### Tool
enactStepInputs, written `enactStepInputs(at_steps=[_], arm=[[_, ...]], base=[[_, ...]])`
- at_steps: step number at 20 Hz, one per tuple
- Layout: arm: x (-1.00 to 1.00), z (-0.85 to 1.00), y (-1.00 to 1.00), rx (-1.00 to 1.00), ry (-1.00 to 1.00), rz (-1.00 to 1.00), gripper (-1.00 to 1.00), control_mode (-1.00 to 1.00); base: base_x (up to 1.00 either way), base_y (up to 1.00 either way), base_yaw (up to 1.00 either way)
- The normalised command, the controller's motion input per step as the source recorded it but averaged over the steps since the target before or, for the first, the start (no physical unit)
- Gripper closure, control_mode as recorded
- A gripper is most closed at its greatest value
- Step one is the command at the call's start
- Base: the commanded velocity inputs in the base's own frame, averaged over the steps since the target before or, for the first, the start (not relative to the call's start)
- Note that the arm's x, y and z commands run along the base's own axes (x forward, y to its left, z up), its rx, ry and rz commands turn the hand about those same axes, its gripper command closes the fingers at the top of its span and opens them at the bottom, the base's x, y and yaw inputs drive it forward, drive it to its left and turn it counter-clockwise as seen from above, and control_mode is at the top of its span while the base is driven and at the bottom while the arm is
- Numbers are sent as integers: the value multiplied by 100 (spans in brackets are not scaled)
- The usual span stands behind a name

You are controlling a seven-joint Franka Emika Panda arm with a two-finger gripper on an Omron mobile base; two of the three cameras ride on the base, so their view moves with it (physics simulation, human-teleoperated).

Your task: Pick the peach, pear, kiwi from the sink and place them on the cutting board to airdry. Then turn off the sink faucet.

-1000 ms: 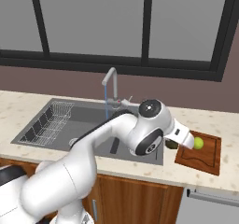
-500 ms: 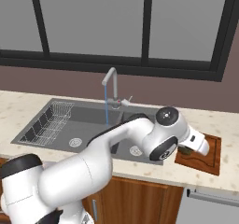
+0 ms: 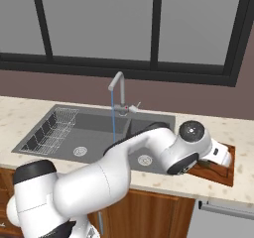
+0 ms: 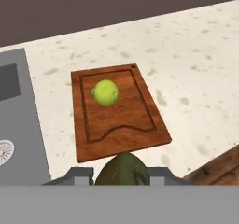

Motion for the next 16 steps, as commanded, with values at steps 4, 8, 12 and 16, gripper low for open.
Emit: enactStepInputs(at_steps=[4, 8, 12, 16], arm=[[1, -11, -15, 0, 0, 12, 100, -100], [8, -15, -10, 0, 0, 11, 100, -100], [16, -17, -8, 0, 0, 10, 100, -100], [17, -17, -12, 0, 0, 8, 100, -100]], base=[[0, 0, 0], [0, 0, 0], [0, 0, 0], [0, 0, 0]])
